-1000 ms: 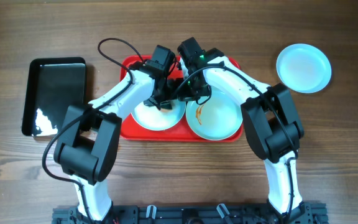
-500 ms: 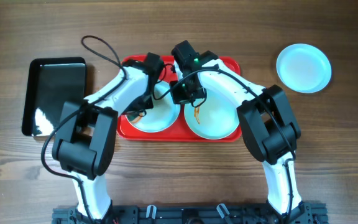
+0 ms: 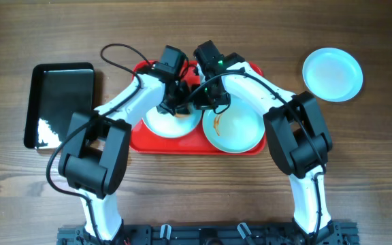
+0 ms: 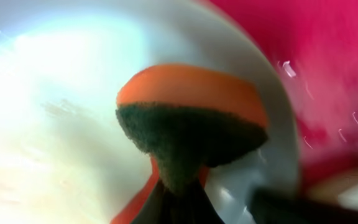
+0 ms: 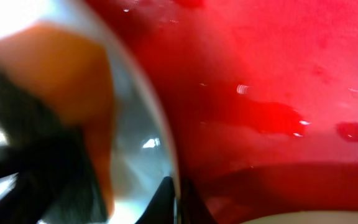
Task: Clean dirty plates on tray and stack at the side
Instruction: 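Lower the sponge onto the held plate and scrub it with the left gripper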
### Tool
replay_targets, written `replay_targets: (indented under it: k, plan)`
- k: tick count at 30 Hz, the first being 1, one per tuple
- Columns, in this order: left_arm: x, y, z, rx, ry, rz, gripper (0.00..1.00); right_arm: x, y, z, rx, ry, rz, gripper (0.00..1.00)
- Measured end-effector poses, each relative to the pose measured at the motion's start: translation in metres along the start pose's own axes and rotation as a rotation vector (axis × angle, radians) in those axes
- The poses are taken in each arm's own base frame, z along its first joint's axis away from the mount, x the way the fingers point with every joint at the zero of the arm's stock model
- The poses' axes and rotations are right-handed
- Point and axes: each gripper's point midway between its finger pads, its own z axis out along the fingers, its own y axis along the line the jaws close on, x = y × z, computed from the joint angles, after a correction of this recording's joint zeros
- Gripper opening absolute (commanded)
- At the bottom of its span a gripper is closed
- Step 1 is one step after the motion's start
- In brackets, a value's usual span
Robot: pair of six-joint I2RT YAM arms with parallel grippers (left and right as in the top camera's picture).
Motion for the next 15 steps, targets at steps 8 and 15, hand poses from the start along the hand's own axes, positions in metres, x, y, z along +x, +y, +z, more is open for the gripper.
replay_targets:
  k: [8, 15]
  plan:
    - [0.044, 0.006, -0.003, -0.040, 0.172, 0.047, 0.04, 0.000, -0.001, 0.000, 0.000, 0.002, -0.017, 0.04]
    - [0.062, 0.046, -0.014, -0.223, 0.240, 0.043, 0.04, 0.007, 0.014, 0.003, -0.022, 0.017, -0.044, 0.04]
